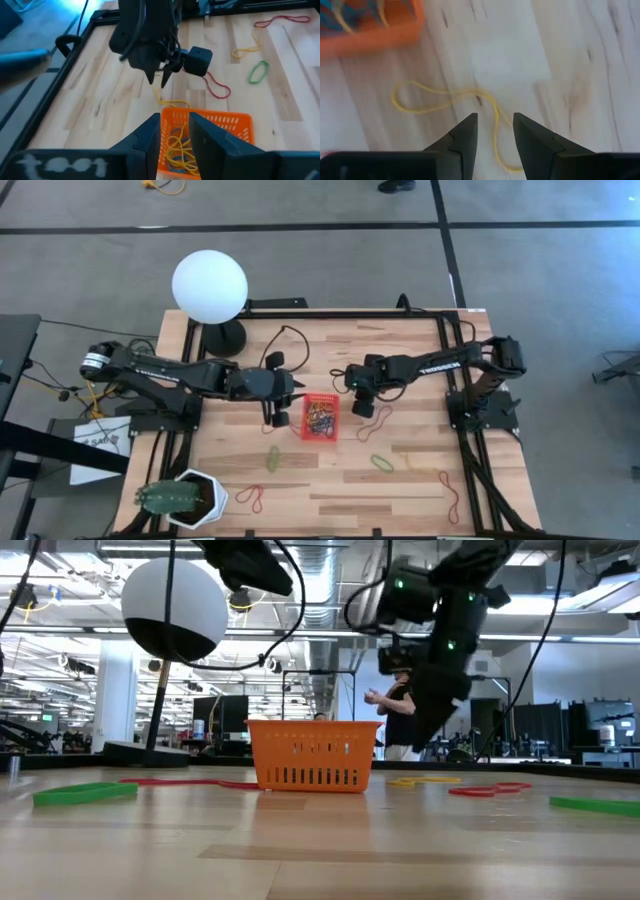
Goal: Pick and place items into bin
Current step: Put the yellow rubber band into the orange bin
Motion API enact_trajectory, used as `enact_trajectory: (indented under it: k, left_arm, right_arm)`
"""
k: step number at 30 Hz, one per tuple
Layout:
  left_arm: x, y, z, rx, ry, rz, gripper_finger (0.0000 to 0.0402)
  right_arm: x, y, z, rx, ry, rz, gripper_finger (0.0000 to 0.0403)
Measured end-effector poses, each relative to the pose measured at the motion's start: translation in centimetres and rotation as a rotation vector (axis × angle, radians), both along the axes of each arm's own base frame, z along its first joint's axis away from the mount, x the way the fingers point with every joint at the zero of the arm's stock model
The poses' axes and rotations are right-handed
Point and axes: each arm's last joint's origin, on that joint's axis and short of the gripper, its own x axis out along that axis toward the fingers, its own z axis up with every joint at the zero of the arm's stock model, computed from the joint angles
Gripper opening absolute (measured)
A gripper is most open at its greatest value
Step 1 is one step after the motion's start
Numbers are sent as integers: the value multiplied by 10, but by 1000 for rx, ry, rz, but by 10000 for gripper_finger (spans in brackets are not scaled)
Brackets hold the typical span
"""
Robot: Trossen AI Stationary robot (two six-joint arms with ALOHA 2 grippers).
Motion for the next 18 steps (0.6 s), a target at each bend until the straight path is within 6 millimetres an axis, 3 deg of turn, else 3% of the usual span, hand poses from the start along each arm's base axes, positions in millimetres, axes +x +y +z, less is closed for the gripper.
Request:
enact_trajectory:
  k: [12,18]
  left_arm:
    - [0,1,-5,30,42,39,91]
    - [0,1,-5,30,40,40,91]
  right_arm:
    - [8,-9,-40,-10,129,23,118]
    - [10,-17,-41,-8,138,48,118]
